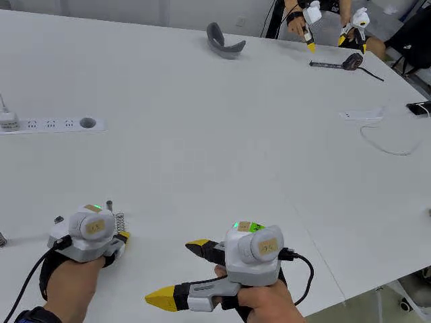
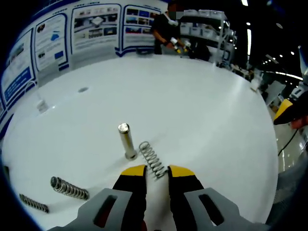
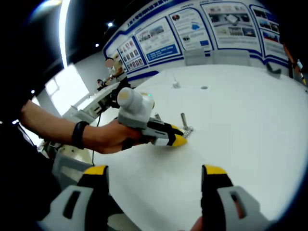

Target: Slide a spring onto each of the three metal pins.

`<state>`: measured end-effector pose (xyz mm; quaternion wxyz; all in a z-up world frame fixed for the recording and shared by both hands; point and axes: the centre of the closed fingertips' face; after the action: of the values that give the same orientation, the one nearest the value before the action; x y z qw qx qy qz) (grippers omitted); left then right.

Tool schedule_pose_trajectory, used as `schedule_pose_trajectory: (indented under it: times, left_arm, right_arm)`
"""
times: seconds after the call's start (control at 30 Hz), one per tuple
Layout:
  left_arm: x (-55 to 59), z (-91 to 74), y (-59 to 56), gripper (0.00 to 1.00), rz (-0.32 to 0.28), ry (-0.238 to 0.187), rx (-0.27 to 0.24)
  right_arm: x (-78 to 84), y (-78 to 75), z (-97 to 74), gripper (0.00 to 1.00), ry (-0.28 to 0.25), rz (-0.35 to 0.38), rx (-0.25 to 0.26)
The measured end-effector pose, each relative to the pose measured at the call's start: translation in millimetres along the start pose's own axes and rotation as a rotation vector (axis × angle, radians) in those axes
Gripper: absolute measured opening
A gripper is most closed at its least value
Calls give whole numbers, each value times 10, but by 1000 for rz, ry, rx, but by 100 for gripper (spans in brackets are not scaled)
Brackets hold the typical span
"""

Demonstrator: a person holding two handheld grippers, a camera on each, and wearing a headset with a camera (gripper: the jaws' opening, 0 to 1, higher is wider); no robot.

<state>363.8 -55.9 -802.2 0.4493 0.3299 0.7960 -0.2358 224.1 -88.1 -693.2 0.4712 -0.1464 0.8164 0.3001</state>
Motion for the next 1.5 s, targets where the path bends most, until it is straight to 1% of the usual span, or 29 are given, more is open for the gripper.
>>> schedule_pose_trajectory:
  times: [0.1,0.13,0.27,0.33,0.43,0.57,0.63,0.7,0.8,0.87,1.0,1.1,1.13,1.2,1.27,1.5]
  left_arm:
    - [8,-18,33,15,-6,1,-4]
    - [8,-25,47,13,3,2,-9]
    - [13,-32,81,11,6,6,-16]
    - [21,-39,99,11,11,8,-22]
    - [44,-73,96,11,17,10,-21]
    - [79,-152,88,11,30,15,-9]
    - [102,-191,89,11,47,19,3]
    - [118,-249,111,11,51,28,-1]
    - [147,-258,153,11,52,28,-5]
    - [147,-253,161,12,47,25,-6]
    - [128,-220,167,15,45,24,-10]
    - [110,-210,163,14,50,15,-13]
    - [107,-208,172,14,66,16,-14]
    - [114,-215,175,11,67,17,-14]
    - [121,-222,176,11,72,21,-11]
    - [175,-359,156,10,53,33,10]
  right_arm:
    - [4,9,9,80,2,-1,-2]
    - [7,13,13,80,3,0,-3]
    - [18,24,20,80,7,-1,-7]
    - [17,28,19,80,8,-1,-7]
    - [16,26,15,80,8,-2,-8]
    - [11,31,13,80,9,-4,-9]
    - [5,40,16,80,9,-6,-11]
    - [1,47,22,80,8,-6,-11]
    - [11,58,34,80,11,-6,-15]
    - [20,71,46,80,16,-8,-19]
    - [10,90,59,80,15,-9,-24]
    - [4,95,63,80,16,-11,-25]
    - [0,98,63,80,16,-11,-24]
    - [-7,95,60,80,15,-13,-23]
    - [-10,93,60,80,15,-13,-22]
    - [8,120,88,79,14,9,-25]
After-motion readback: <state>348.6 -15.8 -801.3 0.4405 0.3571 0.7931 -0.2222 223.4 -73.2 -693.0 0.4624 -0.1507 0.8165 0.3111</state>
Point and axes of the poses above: the centre of the closed fingertips' face, and the gripper's own axes: z roughly forward along the fingers, y roughly to its left, x roughly out of its underside, and after that the axes turned 12 degrees about -y, right-handed
